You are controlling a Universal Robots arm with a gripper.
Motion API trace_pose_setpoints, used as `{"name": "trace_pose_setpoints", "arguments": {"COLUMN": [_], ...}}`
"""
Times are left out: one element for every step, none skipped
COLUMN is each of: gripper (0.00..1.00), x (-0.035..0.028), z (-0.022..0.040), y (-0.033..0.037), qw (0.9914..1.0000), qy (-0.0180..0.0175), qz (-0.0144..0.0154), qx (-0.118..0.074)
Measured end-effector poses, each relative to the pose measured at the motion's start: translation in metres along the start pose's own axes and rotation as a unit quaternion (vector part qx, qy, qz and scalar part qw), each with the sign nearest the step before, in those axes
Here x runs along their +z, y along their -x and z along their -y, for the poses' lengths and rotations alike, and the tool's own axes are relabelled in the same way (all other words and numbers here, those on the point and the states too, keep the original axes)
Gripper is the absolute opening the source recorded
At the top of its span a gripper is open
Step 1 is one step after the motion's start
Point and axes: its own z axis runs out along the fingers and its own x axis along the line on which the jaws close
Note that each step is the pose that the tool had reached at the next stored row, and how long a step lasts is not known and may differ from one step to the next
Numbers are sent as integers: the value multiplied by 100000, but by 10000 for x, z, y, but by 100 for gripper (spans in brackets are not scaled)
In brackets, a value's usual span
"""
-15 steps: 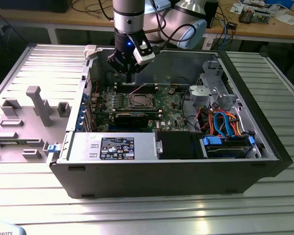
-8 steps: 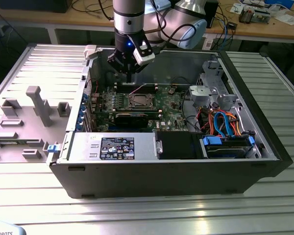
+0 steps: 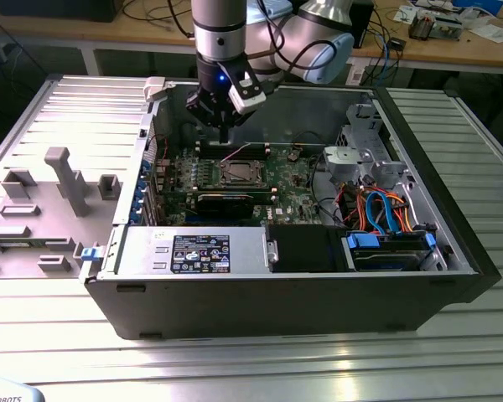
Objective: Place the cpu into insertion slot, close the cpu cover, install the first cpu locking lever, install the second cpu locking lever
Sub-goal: 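Install the first cpu locking lever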
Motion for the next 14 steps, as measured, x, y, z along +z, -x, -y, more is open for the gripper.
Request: {"name": "trace_pose_setpoints", "arguments": {"gripper": [11,11,11,11,11,11,11,11,11,11,11,11,11,11], "x": [25,44,64,80,97,104,111,114,115,114,115,115,115,115], "z": [1,3,5,6,7,8,8,9,9,9,9,9,9,9], "y": [6,12,17,23,34,43,56,62,64,64,65,65,65,65], "qw": [100000,100000,100000,99999,99999,99999,99998,99998,99998,99998,99998,99998,99998,99998], "qy": [35,41,39,39,30,27,19,20,19,16,17,21,20,19], "qz": [7,7,13,18,20,22,21,25,26,25,28,33,33,34], "qx": [93,173,260,331,427,489,548,568,589,601,608,632,662,661]}}
